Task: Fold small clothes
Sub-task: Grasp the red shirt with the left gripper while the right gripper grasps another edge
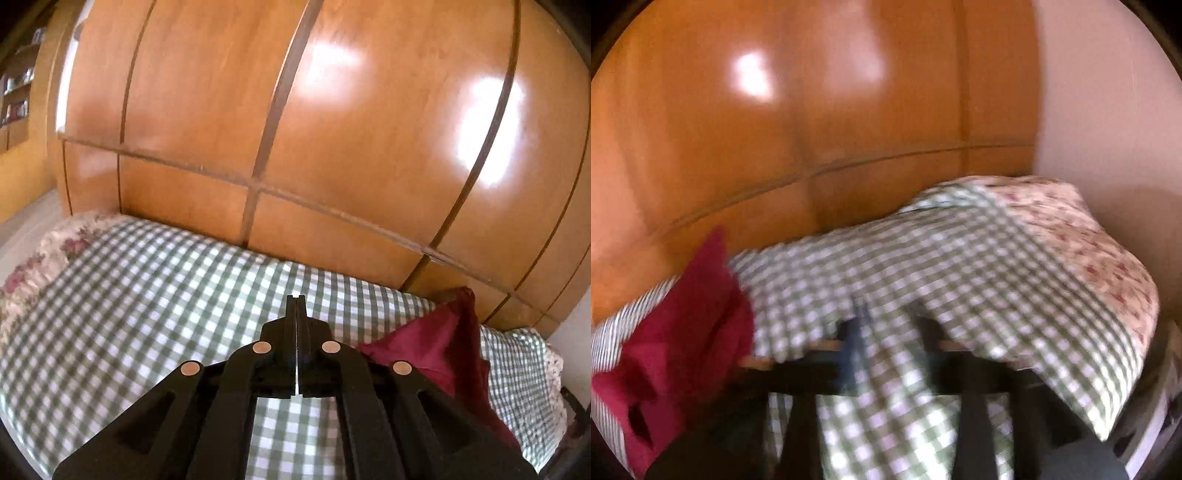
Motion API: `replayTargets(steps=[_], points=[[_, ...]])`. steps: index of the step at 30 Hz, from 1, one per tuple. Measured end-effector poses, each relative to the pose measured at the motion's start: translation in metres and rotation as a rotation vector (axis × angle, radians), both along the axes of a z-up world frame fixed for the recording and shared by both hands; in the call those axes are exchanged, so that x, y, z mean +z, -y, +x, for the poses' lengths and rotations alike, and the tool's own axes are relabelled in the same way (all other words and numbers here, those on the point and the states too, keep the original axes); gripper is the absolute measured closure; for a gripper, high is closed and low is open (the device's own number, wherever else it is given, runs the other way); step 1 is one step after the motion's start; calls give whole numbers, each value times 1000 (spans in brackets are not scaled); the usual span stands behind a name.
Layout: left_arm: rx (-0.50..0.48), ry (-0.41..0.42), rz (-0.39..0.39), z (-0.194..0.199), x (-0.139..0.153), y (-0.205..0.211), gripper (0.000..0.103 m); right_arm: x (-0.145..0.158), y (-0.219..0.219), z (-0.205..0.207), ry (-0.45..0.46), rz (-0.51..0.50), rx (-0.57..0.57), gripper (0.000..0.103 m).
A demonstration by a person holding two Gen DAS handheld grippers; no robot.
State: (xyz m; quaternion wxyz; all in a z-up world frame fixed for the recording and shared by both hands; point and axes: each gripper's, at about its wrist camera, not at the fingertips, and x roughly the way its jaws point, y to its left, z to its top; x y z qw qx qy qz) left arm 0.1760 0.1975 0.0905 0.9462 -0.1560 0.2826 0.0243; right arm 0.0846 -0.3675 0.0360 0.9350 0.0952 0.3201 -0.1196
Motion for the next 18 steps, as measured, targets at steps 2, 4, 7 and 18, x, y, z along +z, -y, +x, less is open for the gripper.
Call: replayTargets(steps=[2,4,7,18], points=[[-36,-14,13,-7,-8,10,81,-11,-30,-11,-24,17,122,31],[-75,-22,0,-21,-19,25,21,-18,-60,-19,-47,43,217,25],[-179,-13,43,-56,-43,61,12,-25,-100,-36,-53,61,354,14],[-578,-332,220,-118,-181,185,80,-98,-152,-35,-313,-174,502,96]])
